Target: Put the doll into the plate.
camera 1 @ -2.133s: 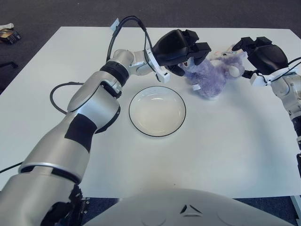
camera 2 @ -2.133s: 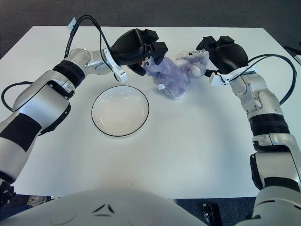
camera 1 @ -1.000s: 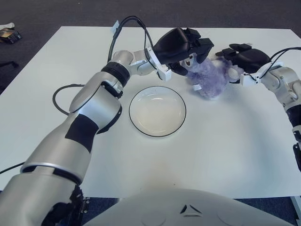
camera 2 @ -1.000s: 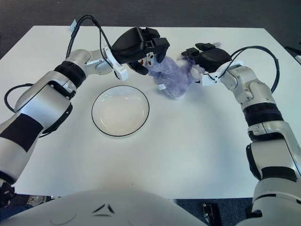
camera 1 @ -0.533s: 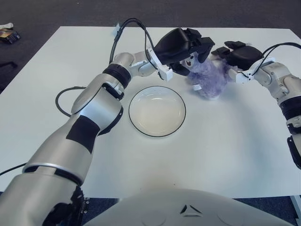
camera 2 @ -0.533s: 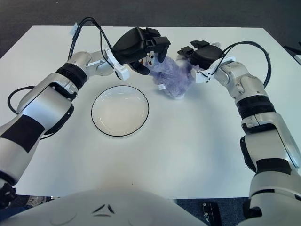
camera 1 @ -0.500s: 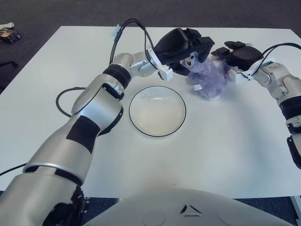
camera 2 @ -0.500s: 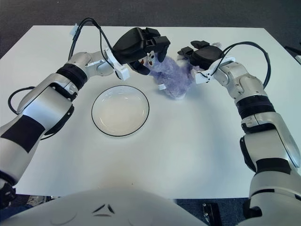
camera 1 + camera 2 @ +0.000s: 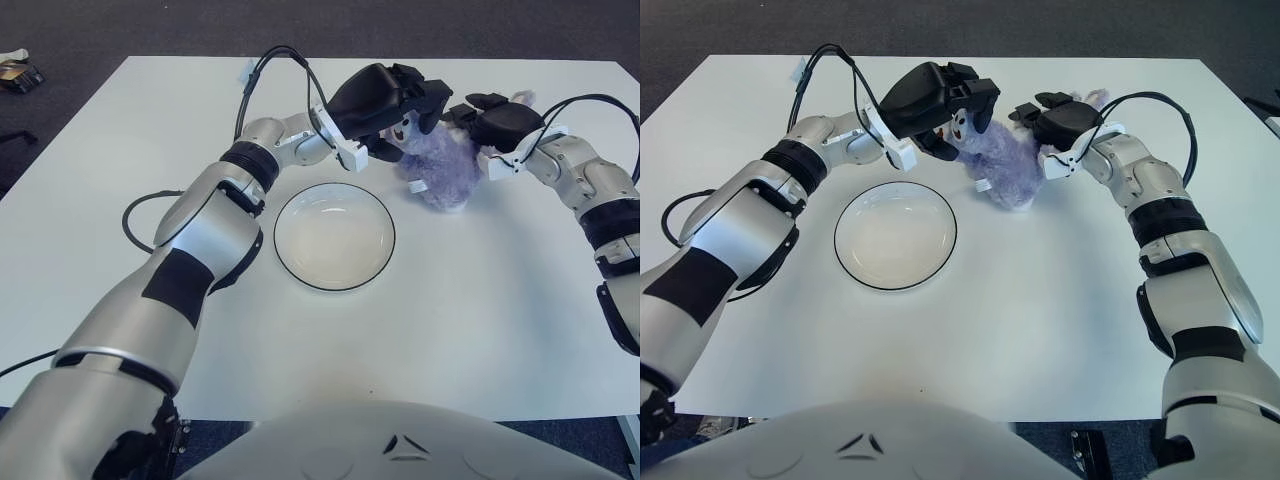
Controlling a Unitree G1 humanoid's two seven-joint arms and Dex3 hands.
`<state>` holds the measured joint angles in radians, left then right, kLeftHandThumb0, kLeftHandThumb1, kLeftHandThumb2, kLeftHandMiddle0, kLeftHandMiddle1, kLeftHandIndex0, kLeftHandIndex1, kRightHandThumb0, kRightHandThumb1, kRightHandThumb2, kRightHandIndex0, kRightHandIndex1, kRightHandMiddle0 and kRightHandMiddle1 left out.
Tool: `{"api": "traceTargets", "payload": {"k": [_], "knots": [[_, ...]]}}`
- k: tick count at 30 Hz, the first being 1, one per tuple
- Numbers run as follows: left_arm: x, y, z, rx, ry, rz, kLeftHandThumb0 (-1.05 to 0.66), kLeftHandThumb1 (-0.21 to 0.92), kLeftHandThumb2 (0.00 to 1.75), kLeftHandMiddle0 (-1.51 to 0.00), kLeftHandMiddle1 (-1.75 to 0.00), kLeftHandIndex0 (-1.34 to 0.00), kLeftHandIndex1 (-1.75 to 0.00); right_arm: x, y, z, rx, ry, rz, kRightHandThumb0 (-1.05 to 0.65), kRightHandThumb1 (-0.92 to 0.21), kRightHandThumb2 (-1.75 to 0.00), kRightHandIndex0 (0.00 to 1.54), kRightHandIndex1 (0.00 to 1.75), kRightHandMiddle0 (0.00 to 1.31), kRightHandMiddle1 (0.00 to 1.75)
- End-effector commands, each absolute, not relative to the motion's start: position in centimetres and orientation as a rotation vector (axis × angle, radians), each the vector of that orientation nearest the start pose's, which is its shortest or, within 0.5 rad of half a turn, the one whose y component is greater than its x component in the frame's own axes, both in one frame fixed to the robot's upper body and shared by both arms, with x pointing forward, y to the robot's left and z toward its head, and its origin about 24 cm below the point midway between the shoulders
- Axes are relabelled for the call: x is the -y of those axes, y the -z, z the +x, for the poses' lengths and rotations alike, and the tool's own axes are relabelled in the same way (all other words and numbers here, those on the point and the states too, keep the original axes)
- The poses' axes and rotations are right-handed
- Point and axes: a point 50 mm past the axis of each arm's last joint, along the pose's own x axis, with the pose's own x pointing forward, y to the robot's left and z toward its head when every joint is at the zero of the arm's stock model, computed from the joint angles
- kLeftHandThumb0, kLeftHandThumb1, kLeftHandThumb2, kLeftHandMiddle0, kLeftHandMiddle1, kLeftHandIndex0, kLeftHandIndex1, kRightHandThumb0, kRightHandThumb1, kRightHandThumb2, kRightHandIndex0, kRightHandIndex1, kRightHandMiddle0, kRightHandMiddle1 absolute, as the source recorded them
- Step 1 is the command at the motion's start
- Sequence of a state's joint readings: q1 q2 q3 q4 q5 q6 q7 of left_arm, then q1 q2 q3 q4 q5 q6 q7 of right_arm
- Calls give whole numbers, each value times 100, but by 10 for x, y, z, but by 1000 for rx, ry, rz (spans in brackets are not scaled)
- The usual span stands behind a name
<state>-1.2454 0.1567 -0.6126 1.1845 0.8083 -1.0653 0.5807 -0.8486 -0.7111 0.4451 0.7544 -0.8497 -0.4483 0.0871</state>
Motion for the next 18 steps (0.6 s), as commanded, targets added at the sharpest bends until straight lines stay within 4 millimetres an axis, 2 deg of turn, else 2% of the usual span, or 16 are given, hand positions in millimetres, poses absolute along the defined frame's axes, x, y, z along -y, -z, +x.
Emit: {"api": "traceTargets", "payload": {"k": [1,7,14,16,18], "knots": [[-5,-194,344,1244,702,902,0,15,149,-78,-164,-51,-175,205,-145,377,238,-447,-1710,-81,-52,-65,12,5,0,63],[-5,-194,345,1220,700,888,0,14,150,-79,-163,-52,-175,204,-136,380,203,-418,-1687,-80,-52,-62,14,5,0,61],[-5,-192,345,1211,708,917,0,11,152,-81,-163,-54,-175,208,-118,380,219,-375,-1650,-68,-38,-78,23,17,0,81],[-5,-192,345,1212,706,917,0,10,153,-81,-163,-55,-175,209,-116,380,233,-364,-1638,-66,-35,-83,19,30,0,86],[-5,-193,345,1218,702,914,0,10,153,-81,-163,-55,-175,209,-116,380,255,-353,-1619,-62,-31,-88,13,51,0,97]]}}
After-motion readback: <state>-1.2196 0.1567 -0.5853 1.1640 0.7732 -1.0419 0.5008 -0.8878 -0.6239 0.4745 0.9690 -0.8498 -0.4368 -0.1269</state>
